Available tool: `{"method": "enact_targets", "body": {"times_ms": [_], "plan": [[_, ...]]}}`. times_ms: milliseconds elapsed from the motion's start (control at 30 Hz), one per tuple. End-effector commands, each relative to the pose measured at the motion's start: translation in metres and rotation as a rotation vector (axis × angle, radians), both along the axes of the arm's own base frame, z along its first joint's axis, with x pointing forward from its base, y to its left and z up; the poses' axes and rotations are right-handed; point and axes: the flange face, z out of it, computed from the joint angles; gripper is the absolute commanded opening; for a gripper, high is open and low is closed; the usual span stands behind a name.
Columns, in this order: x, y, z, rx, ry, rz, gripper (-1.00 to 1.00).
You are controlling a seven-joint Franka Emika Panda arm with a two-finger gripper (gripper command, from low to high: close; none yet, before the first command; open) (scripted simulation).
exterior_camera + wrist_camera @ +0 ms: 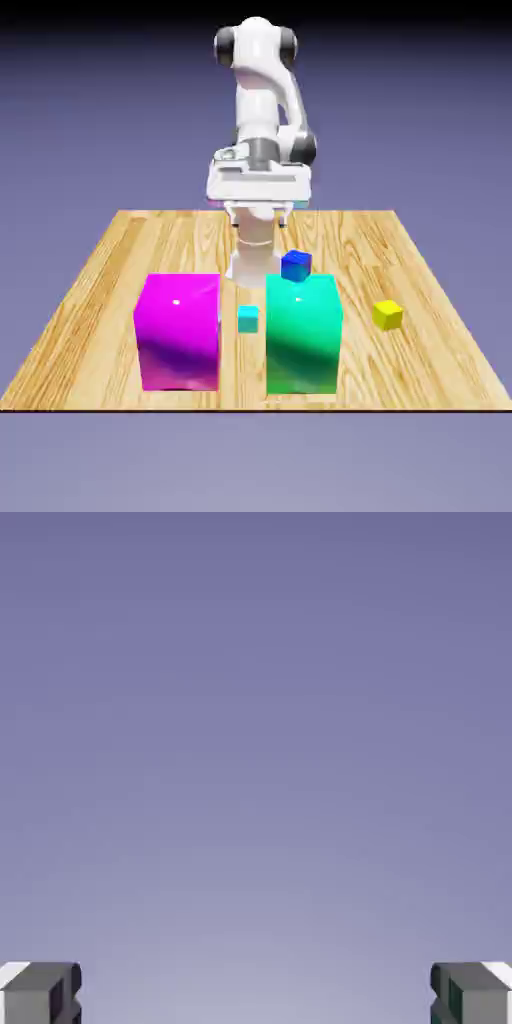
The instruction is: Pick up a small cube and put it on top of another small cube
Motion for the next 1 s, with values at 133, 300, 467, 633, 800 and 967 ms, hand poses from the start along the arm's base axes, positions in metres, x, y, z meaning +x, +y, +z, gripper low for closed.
{"method": "enact_targets", "body": {"times_ms": [133,300,467,633,800,967], "plan": [[-0.031,-0.149,0.011,0.120,-0.081,-0.346,0.00],[-0.118,-0.281,0.009,0.208,-0.179,-0.706,0.00],[-0.251,-0.373,-0.003,0.267,-0.285,-1.078,0.00],[-0.409,-0.409,-0.025,0.301,-0.392,-1.459,0.00],[-0.570,-0.383,-0.055,0.319,-0.496,-1.848,0.00],[-0.709,-0.298,-0.090,0.326,-0.597,-2.241,0.00]]}}
